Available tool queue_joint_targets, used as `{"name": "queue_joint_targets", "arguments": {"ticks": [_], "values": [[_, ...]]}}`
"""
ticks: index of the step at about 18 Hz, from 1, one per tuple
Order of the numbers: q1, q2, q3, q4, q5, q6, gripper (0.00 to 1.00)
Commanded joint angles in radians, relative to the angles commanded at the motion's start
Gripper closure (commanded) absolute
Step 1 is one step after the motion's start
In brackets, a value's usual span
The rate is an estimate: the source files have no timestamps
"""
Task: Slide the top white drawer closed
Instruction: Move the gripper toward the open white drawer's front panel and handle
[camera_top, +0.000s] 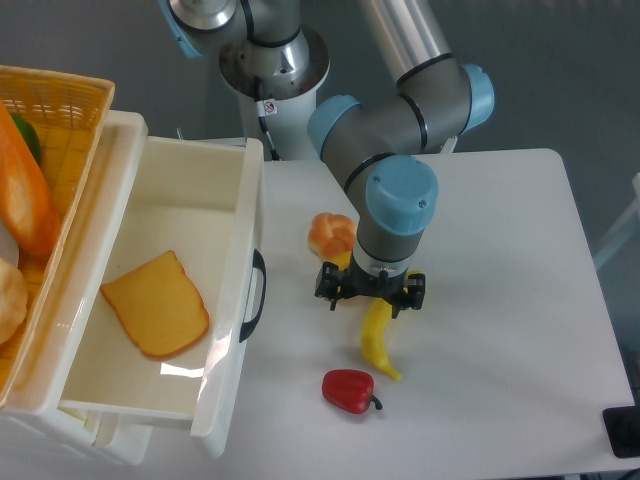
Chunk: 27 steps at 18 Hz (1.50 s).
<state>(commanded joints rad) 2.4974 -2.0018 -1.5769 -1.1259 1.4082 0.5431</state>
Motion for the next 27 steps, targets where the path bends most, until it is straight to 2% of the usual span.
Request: {"name": "queue_joint_targets", "arguments": {"ticks": [19, 27], "values": [[-0.067, 0.0, 0.008, -0.002, -0.04, -0.034, 0.0], [-0.071, 0.008, 0.008, -0.009, -0.064, -0.034, 0.0]]}}
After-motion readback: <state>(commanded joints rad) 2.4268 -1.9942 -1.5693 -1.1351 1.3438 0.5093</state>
